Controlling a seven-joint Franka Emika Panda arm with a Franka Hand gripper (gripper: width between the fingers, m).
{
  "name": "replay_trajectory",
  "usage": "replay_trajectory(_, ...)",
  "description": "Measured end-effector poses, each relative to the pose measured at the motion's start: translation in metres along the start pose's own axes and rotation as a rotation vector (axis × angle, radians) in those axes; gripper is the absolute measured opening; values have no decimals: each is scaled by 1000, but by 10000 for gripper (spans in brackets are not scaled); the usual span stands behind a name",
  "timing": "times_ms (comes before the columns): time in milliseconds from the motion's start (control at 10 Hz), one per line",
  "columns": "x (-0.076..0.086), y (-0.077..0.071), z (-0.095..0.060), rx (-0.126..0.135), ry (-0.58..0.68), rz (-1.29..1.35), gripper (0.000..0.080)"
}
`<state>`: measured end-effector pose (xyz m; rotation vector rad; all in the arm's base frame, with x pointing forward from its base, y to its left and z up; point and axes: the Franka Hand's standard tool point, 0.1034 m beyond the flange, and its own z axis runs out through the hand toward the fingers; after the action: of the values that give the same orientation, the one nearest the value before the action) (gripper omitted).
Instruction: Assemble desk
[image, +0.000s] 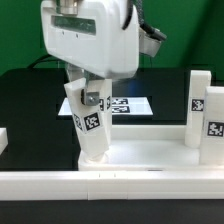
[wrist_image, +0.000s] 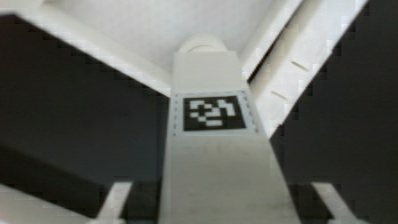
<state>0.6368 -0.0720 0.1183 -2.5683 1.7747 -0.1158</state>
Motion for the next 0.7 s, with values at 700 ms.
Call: replay_trajectory(700,-24,-9,0,49,-7,641,293)
